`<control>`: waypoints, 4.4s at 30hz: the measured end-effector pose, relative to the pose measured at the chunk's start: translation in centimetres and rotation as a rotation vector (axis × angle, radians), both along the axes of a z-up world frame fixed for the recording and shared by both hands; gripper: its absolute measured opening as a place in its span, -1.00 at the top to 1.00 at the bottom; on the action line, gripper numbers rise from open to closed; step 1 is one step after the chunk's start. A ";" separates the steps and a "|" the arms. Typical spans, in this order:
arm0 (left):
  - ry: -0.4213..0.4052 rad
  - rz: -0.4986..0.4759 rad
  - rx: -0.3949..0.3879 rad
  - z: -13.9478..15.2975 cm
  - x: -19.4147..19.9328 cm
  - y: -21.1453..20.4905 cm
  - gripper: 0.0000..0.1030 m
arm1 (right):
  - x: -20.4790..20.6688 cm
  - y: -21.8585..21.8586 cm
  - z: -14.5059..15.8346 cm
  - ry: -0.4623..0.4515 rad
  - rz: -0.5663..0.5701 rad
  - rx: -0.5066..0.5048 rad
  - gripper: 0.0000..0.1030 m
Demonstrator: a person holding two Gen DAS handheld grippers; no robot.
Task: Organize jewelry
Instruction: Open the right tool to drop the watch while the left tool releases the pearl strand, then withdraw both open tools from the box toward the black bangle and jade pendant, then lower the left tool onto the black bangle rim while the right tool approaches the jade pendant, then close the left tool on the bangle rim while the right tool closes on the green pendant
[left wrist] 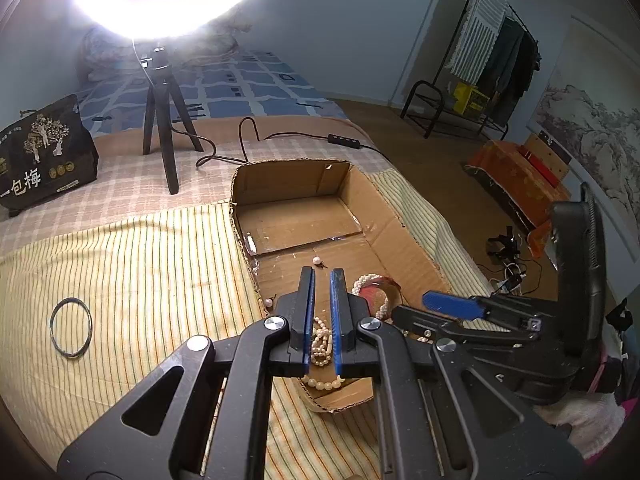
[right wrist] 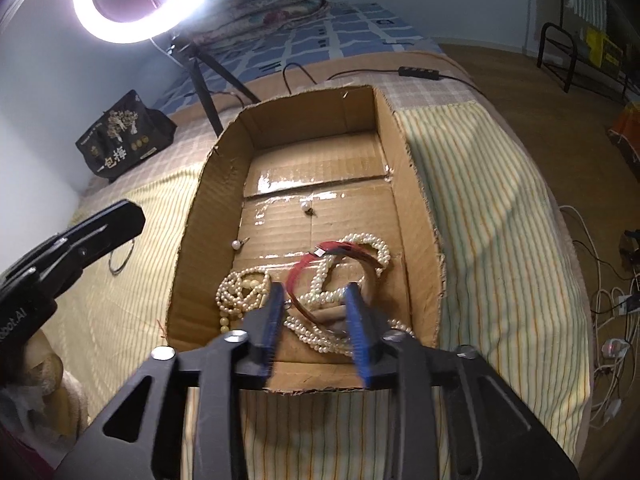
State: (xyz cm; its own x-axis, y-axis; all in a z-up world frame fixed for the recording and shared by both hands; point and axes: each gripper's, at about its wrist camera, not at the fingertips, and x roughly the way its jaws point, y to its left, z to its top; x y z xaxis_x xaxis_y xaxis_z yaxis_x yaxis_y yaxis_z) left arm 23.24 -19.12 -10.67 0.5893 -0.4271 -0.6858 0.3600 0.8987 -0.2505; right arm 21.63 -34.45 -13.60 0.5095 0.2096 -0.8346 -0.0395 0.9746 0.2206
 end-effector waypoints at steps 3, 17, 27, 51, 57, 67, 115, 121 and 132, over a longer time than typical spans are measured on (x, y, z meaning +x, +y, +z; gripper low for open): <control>-0.002 0.000 0.004 0.1 -0.1 0.1 0.68 | -0.1 -0.2 0.3 -0.006 -0.009 0.002 0.18; -0.043 0.009 0.013 0.8 -1.0 0.9 0.02 | -0.6 0.1 1.0 -0.027 -0.033 -0.071 -0.24; -0.071 0.031 0.037 1.5 -1.6 2.7 0.01 | -1.2 1.0 2.0 -0.045 -0.074 -0.166 -0.38; -0.109 0.134 0.097 1.8 -3.1 9.9 -0.30 | -5.5 7.6 3.1 -0.126 0.074 -0.158 -0.38; -0.062 0.216 0.069 1.0 -2.0 14.0 -0.30 | -7.0 9.9 2.1 -0.100 0.154 -0.102 -0.38; 0.020 0.266 0.097 -2.0 -1.5 18.7 -0.30 | -8.2 14.1 -1.9 -0.031 0.292 -0.086 -0.38; 0.141 0.373 0.229 -13.2 4.9 20.2 -0.70 | -4.5 16.6 -7.1 -0.024 0.224 -0.163 -0.16; 0.135 0.380 0.236 -13.3 5.3 20.2 -0.65 | -4.0 17.1 -7.3 -0.037 0.216 -0.168 -0.16; 0.116 0.372 0.233 -13.2 5.1 20.4 -0.45 | -3.5 17.2 -7.5 -0.070 0.206 -0.164 0.26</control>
